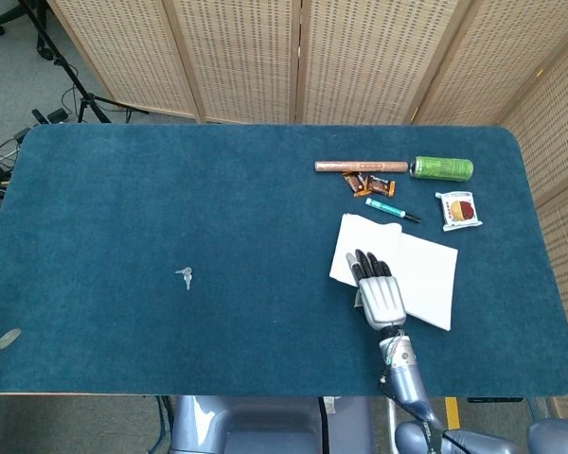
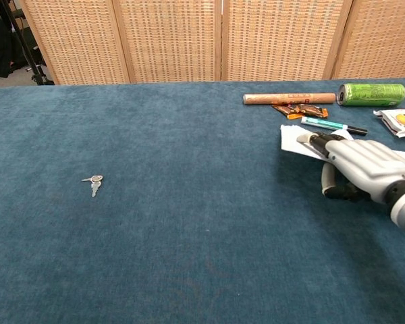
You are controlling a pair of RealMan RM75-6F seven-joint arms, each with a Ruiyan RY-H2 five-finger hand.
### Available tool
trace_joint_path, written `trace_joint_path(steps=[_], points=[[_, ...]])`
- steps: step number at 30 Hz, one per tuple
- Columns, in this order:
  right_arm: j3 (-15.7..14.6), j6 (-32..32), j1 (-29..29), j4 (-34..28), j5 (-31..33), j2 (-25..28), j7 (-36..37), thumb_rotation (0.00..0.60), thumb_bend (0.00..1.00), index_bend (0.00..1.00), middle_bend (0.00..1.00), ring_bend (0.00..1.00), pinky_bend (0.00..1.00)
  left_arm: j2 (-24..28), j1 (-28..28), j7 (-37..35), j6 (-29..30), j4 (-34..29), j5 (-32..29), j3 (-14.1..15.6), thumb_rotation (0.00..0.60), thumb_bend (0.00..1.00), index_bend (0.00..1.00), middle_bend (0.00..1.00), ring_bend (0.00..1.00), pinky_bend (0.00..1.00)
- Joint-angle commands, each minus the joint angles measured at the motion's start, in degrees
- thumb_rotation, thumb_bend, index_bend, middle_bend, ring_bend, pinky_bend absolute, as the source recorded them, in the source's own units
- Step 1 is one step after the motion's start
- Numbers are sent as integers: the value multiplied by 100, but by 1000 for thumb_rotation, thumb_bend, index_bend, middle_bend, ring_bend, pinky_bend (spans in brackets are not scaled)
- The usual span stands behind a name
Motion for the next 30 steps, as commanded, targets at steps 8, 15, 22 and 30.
trace_joint_path(steps=[8, 15, 22, 30], points=[[487, 53, -753, -814, 98, 699, 2944, 600, 1000, 58, 67, 82, 196, -34, 26, 48, 49, 1, 66, 33, 600, 0, 0, 0, 0, 0], [551, -403, -968, -1051, 497, 963, 3851, 600, 1000, 7, 0, 0, 196, -64, 24, 164, 43, -35, 82, 49, 600, 0, 0, 0, 0, 0], [729, -534, -1242, -1124, 879, 1011, 4694, 600, 1000, 0, 0, 0, 68, -53, 64, 150, 128, -46, 178, 88, 600, 0, 0, 0, 0, 0], [875, -59, -1286, -692, 1070, 881, 4081, 600, 974, 0, 0, 0, 0, -28, 100, 9, 202, 12, 247, 114, 600, 0, 0, 0, 0, 0]])
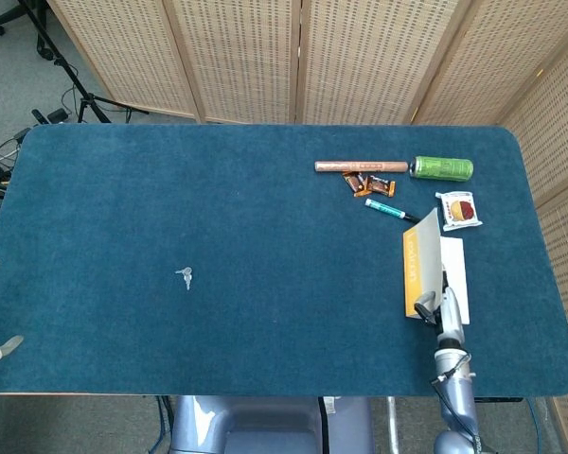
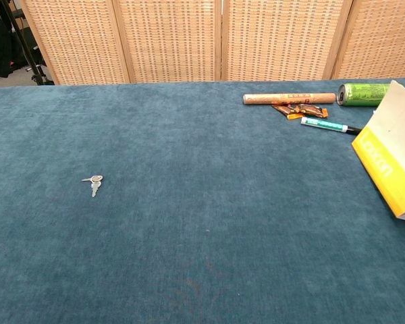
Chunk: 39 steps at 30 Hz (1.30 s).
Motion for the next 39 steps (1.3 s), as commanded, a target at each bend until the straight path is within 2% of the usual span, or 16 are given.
trace_joint_path(steps=[1, 6, 11, 16, 21, 23, 24, 25, 26, 27, 28, 30, 33, 37, 39], points=[[71, 359, 7, 319, 53, -97, -502, 600, 949, 0, 0, 0, 0, 0, 6, -8, 12, 7, 7, 3, 600, 0, 0, 0, 0, 0], [67, 1094, 52, 956, -131, -245, -1600, 600, 767, 0, 0, 0, 0, -20, -2, 61, -8, -3, -10, 1, 600, 0, 0, 0, 0, 0], [214, 1201, 140, 1329, 222, -289, -2589, 600, 671, 0, 0, 0, 0, -35, 1, 116, 6, -18, -8, 0, 600, 0, 0, 0, 0, 0], [235, 1245, 127, 1276, 236, -213, -2808, 600, 545, 0, 0, 0, 0, -33, 6, 122, 8, -20, 0, 8, 600, 0, 0, 0, 0, 0], [259, 1494, 147, 1229, -24, -126, -2946, 600, 513, 0, 0, 0, 0, -30, 23, 88, 46, -3, 22, 14, 600, 0, 0, 0, 0, 0], [234, 1573, 143, 1076, -212, 24, -2976, 600, 464, 0, 0, 0, 0, -26, 28, 66, 60, 5, 19, 10, 600, 0, 0, 0, 0, 0], [176, 1642, 117, 937, -386, 141, -2956, 600, 386, 0, 0, 0, 0, -29, 28, 63, 62, 10, 15, 6, 600, 0, 0, 0, 0, 0], [-118, 1830, 28, 524, -951, 481, -2965, 600, 273, 0, 0, 0, 0, -41, 12, 101, 36, 21, 19, 7, 600, 0, 0, 0, 0, 0], [-417, 1801, -74, 67, -1365, 898, -2901, 600, 201, 0, 0, 0, 0, -58, -1, 147, 17, 25, 27, 9, 600, 0, 0, 0, 0, 0], [-609, 1693, -105, -206, -1628, 1200, -2813, 600, 95, 0, 0, 0, 0, -69, -8, 181, 8, 24, 34, 10, 600, 0, 0, 0, 0, 0], [-726, 1609, -117, -358, -1793, 1404, -2732, 600, 37, 0, 0, 0, 0, -76, -13, 203, 3, 23, 37, 11, 600, 0, 0, 0, 0, 0], [-1000, 1392, -90, -583, -2230, 1890, -2640, 600, 0, 0, 0, 0, 0, -92, -24, 255, -14, 20, 49, 17, 600, 0, 0, 0, 0, 0], [-1312, 1259, 49, -468, -3069, 2481, -2691, 600, 0, 0, 0, 0, 0, -121, -33, 339, -20, 13, 65, 21, 600, 0, 0, 0, 0, 0], [-1454, 1353, 94, -138, -3570, 2686, -2600, 600, 0, 0, 0, 0, 0, -170, -37, 468, -19, -2, 68, 21, 600, 0, 0, 0, 0, 0], [-1495, 1480, -39, -95, -3514, 2733, -2478, 600, 0, 0, 0, 0, 0, -210, -57, 605, -63, -13, 61, 27, 600, 0, 0, 0, 0, 0]])
